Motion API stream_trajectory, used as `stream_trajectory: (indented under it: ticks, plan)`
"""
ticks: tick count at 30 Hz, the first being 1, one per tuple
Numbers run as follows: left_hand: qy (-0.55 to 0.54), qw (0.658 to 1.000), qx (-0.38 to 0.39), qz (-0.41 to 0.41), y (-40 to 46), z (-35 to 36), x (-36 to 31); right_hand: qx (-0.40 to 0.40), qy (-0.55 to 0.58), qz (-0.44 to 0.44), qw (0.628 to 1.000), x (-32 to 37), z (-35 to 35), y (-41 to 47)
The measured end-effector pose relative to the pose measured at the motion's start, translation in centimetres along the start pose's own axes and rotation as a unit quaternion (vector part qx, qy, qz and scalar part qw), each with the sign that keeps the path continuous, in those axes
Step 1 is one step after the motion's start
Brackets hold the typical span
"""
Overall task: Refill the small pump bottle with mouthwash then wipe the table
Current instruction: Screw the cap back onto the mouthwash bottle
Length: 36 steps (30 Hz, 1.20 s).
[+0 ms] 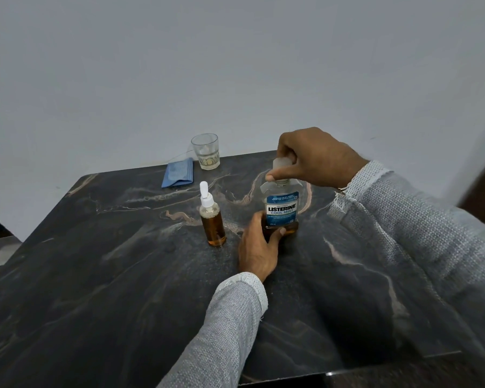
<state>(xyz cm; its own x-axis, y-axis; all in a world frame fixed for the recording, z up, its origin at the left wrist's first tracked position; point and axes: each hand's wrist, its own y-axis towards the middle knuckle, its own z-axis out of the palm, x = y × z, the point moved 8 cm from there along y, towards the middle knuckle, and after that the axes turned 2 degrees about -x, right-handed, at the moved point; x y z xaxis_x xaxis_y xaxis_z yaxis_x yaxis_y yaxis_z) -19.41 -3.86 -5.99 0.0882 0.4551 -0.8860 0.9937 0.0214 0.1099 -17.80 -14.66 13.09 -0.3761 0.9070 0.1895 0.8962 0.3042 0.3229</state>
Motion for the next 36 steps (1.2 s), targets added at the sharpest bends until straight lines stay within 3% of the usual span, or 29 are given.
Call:
stream_trajectory:
  ticks: [3,6,9,17,23,36]
  plan:
    - [-0.001,1.000,0.005,-0.002,0.0,0.0,0.0,0.027,-0.032,-0.006,0.999,0.1,0.1,-0.3]
    - [0.003,1.000,0.004,0.001,0.1,0.0,0.0,0.089,0.038,-0.035,0.995,0.5,-0.1,-0.8]
    - [0.002,1.000,0.005,0.003,0.0,0.0,0.1,0.126,0.023,-0.061,0.990,0.5,-0.2,-0.7]
    - [-0.006,1.000,0.003,-0.001,0.0,0.0,0.0,0.018,-0.051,-0.006,0.999,-0.2,-0.3,0.2]
    - [-0.004,1.000,0.003,-0.003,0.1,0.1,0.1,0.106,0.008,-0.072,0.992,0.7,0.1,-0.1]
    - [-0.004,1.000,-0.003,-0.007,0.1,-0.1,-0.1,-0.008,-0.102,-0.022,0.995,1.2,0.7,0.2]
